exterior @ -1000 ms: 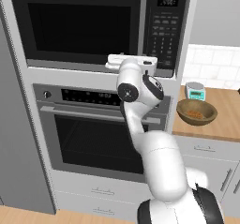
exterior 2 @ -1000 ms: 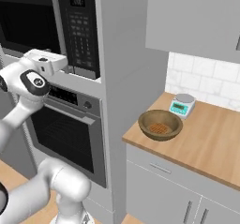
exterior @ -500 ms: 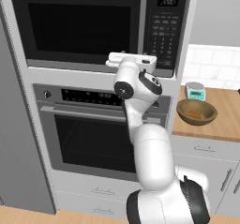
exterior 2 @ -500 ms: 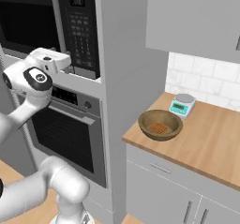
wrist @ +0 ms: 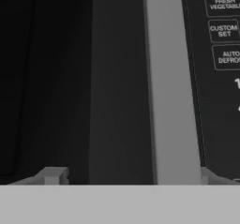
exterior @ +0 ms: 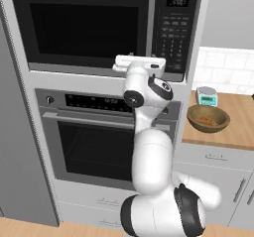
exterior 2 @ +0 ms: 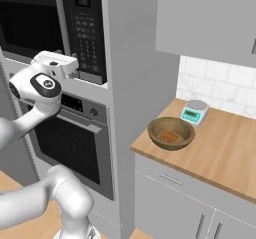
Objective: Open the microwave, place the bowl with waffle inside the microwave, then close the microwave door and turn it on.
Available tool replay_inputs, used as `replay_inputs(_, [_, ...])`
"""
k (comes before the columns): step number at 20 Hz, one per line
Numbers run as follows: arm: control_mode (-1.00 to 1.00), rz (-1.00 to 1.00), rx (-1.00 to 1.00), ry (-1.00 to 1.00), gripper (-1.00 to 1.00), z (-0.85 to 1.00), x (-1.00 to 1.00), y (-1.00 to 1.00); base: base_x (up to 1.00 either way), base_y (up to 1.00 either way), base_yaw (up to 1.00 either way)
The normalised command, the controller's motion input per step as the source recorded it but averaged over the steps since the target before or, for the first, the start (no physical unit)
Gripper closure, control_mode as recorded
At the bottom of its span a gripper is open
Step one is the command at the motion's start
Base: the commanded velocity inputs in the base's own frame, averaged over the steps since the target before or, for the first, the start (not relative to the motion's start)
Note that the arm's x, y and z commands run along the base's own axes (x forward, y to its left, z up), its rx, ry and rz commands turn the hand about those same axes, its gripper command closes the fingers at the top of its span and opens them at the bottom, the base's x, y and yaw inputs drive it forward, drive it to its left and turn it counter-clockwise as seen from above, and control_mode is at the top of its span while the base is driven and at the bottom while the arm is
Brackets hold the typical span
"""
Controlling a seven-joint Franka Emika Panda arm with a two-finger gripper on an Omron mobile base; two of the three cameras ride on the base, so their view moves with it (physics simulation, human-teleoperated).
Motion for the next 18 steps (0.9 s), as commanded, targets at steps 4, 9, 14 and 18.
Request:
replay_inputs(4, [-1.0, -0.08, 0.0, 0.14, 1.0, 0.0, 0.97, 0.2, 0.0, 0.0, 0.0])
replay_inputs(9, [-1.0, -0.1, 0.0, 0.31, 1.0, 0.17, 0.67, 0.69, 0.0, 0.0, 0.0])
replay_inputs(14, [-1.0, -0.03, -0.01, 0.52, 1.0, 0.54, 0.38, 0.99, 0.0, 0.0, 0.0])
replay_inputs(18, [-1.0, -0.03, -0.06, 0.58, 1.0, 0.44, 0.36, 1.0, 0.0, 0.0, 0.0])
